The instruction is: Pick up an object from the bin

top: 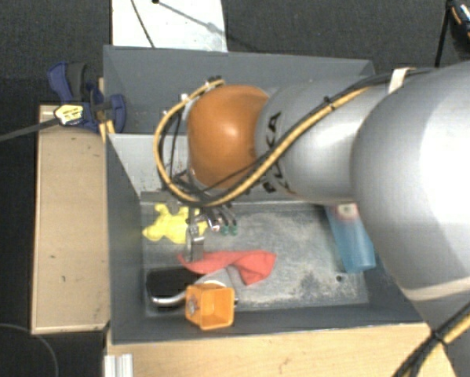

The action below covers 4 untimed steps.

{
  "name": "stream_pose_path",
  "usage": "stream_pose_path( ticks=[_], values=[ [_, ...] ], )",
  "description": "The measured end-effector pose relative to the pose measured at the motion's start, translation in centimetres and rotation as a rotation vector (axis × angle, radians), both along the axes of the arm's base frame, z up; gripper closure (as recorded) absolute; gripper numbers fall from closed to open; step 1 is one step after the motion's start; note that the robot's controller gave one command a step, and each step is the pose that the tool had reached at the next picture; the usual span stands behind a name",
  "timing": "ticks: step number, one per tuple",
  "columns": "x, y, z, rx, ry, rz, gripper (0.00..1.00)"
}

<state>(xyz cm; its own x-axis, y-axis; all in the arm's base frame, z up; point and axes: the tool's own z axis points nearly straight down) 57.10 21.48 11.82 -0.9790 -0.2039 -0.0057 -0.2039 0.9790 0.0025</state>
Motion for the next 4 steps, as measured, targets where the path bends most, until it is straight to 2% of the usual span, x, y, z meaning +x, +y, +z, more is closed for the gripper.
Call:
stream_pose_path(
  ticks=[1, 2, 3, 4],
  values=[
    [-3.0, -2.6, -2.6, 0.0, -0.011, 0.095, 0.0],
    [-2.1, -2.4, -1.7, -0.005, -0.005, 0.104, 0.0],
    [-3.8, -6.5, -2.9, 0.004, -0.016, 0.105, 0.0],
    [-5.8, -8.9, -4.2, -0.007, 0.003, 0.182, 0.0]
  ],
)
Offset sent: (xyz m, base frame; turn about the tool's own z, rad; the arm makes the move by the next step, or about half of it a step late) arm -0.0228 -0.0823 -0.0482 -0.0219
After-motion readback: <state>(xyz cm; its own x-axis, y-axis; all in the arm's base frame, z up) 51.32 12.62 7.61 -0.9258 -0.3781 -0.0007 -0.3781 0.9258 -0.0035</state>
